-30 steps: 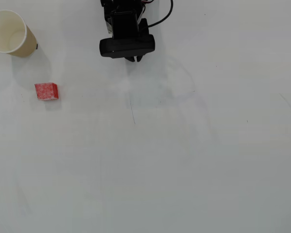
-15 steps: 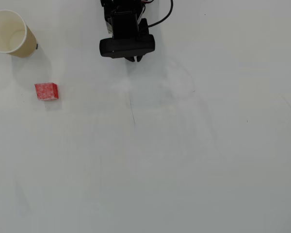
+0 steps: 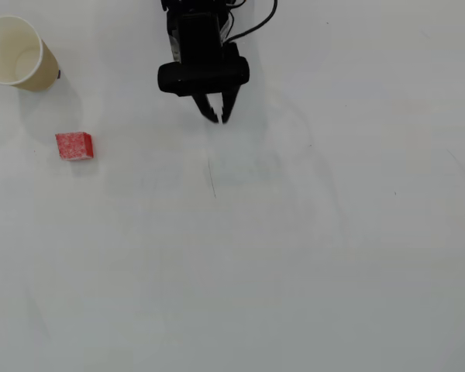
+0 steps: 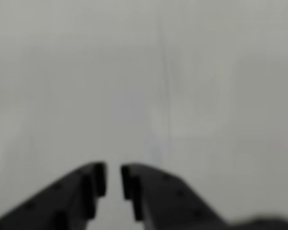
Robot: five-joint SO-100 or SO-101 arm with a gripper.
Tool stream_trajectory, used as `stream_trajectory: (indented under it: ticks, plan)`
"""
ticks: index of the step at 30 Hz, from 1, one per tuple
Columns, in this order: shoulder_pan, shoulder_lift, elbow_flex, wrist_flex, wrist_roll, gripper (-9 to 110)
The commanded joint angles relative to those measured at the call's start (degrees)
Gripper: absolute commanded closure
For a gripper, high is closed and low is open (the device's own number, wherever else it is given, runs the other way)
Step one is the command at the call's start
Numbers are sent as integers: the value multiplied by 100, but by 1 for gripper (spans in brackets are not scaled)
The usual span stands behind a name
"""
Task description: Pick up the cube and drop it in the cup.
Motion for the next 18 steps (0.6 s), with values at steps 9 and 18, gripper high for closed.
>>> stream_trajectory:
  ticks: [9, 18]
  plan:
    - [158, 149, 202, -2232, -9, 101]
    - [1406, 149, 202, -2092, -9, 101]
